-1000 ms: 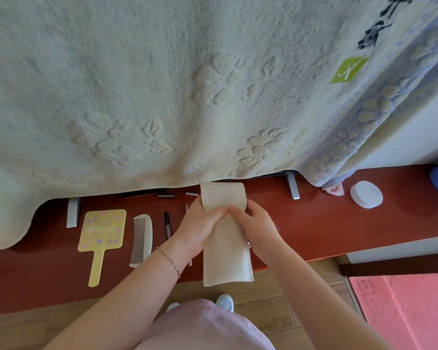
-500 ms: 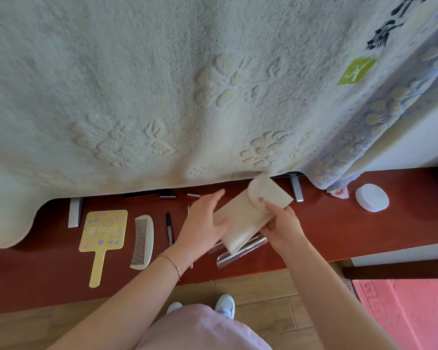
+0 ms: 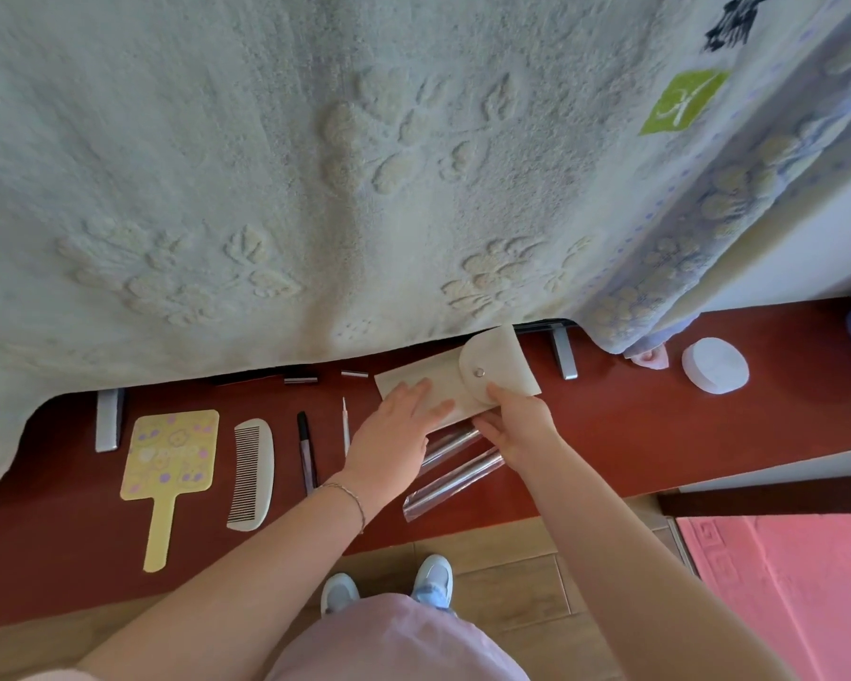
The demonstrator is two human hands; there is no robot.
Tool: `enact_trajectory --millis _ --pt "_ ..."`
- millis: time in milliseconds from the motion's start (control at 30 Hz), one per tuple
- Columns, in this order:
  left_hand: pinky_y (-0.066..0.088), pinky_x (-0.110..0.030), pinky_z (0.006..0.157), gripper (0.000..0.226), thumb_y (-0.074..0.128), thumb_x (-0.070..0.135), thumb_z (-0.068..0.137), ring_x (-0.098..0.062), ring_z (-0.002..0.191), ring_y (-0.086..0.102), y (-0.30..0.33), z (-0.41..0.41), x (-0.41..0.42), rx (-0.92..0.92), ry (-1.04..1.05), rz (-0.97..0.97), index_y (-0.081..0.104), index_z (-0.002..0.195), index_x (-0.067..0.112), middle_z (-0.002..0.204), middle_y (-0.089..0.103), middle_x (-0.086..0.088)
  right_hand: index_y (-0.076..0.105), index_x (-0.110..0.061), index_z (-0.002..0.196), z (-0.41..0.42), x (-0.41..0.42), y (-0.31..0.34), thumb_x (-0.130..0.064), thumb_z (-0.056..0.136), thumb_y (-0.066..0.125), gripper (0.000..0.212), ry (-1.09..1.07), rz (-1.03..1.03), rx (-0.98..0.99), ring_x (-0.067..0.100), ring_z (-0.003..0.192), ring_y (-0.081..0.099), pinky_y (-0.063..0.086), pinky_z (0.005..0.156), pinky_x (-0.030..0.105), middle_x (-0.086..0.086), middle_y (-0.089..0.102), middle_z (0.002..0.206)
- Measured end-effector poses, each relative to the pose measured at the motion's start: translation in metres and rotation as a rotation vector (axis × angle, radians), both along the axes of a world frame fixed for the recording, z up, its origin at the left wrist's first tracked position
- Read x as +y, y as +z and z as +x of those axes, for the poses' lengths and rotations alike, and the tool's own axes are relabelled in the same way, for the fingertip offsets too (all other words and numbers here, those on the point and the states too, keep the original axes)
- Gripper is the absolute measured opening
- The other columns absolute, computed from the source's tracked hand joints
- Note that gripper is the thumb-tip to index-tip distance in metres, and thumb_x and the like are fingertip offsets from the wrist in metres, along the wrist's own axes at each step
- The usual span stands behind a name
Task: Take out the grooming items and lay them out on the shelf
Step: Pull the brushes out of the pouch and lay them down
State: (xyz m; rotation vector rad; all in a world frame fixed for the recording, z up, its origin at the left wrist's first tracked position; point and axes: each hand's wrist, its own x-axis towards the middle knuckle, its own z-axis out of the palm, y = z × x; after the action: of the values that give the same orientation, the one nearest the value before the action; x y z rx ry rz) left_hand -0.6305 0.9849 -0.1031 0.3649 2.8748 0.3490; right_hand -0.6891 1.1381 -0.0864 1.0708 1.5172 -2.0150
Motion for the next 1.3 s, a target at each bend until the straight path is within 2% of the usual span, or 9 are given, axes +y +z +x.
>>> enact_trajectory --millis 100,200,433,800,900,1000,1100,1200,1300 --pt "0.036 -0.033 0.105 0.063 0.045 0.015 0.095 -0.028 0.141 0.014 -0.003 0.001 0.0 0.025 -0.006 -0.033 0.016 0.146 0.035 0.156 0.009 -0.005 0.05 -0.001 0.105 -0.001 0.01 0.0 -0.012 0.089 0.058 0.02 0.133 0.089 -0.028 0.029 0.083 0.065 0.056 0.068 0.033 0.016 0.061 0.095" --pt "0.039 -0.034 0.104 0.068 0.048 0.011 0.093 -0.029 0.141 0.016 -0.007 0.003 0.0 0.035 -0.031 -0.058 0.013 0.147 0.035 0.156 0.009 -0.007 0.056 -0.005 0.09 0.003 0.016 -0.002 -0.017 0.09 0.058 0.012 0.178 0.144 -0.005 0.027 0.082 0.067 0.056 0.07 0.033 0.014 0.062 0.088" --pt "0.03 -0.035 0.109 0.078 0.044 -0.003 0.09 -0.028 0.143 0.003 -0.009 0.011 0.0 -0.003 -0.058 -0.096 0.006 0.148 0.033 0.158 -0.003 -0.003 0.052 -0.006 0.112 0.018 0.027 -0.009 -0.02 0.091 0.058 0.026 0.179 0.183 0.0 0.023 0.084 0.068 0.056 0.073 0.032 0.013 0.067 0.092" --pt "0.029 -0.033 0.109 0.072 0.045 0.001 0.092 -0.026 0.144 -0.003 -0.002 0.014 0.0 -0.073 -0.068 -0.097 0.012 0.148 0.031 0.158 -0.003 0.002 0.053 -0.001 0.115 0.02 0.023 0.004 -0.014 0.093 0.054 0.026 0.103 0.168 -0.025 0.024 0.085 0.068 0.056 0.076 0.032 0.017 0.067 0.094" --pt "0.031 -0.037 0.107 0.049 0.045 0.016 0.095 -0.025 0.142 0.019 0.002 0.016 0.003 0.023 -0.031 -0.031 0.033 0.142 0.022 0.154 0.024 -0.003 0.057 -0.009 0.109 0.027 0.024 0.021 -0.023 0.093 0.049 0.022 0.229 0.419 0.079 0.022 0.086 0.067 0.056 0.08 0.036 0.007 0.068 0.09" --pt "0.045 -0.037 0.095 0.042 0.059 0.029 0.087 -0.023 0.121 0.053 0.013 0.018 0.004 0.218 -0.038 0.053 0.055 0.126 0.015 0.128 0.059 -0.005 0.058 -0.019 0.12 0.044 0.029 0.039 -0.031 0.094 0.044 0.031 0.529 0.878 0.329 0.015 0.092 0.062 0.051 0.079 0.03 -0.007 0.064 0.101" --pt "0.05 -0.034 0.086 0.041 0.052 0.034 0.086 -0.02 0.106 0.061 0.027 0.01 0.007 0.372 -0.102 0.111 0.058 0.121 0.013 0.116 0.064 -0.003 0.057 -0.015 0.124 0.061 0.043 0.042 -0.031 0.093 0.047 0.036 0.726 1.33 0.624 0.02 0.112 0.056 0.045 0.093 0.033 0.0 0.062 0.121" --pt "0.047 -0.031 0.089 0.048 0.041 0.037 0.086 -0.019 0.107 0.059 0.04 -0.002 0.015 0.391 -0.161 0.136 0.057 0.123 0.011 0.117 0.062 -0.002 0.048 -0.017 0.134 0.073 0.064 0.039 -0.037 0.093 0.043 0.045 0.857 1.476 0.532 0.02 0.129 0.042 0.031 0.11 0.037 0.001 0.052 0.135" --pt "0.046 -0.033 0.091 0.049 0.044 0.036 0.085 -0.021 0.11 0.057 0.045 -0.01 0.033 0.39 -0.216 0.171 0.058 0.122 0.007 0.117 0.062 -0.005 0.039 -0.018 0.14 0.091 0.091 0.036 -0.038 0.094 0.041 0.049 0.852 1.514 0.415 0.018 0.135 0.034 0.023 0.114 0.036 0.0 0.046 0.141"
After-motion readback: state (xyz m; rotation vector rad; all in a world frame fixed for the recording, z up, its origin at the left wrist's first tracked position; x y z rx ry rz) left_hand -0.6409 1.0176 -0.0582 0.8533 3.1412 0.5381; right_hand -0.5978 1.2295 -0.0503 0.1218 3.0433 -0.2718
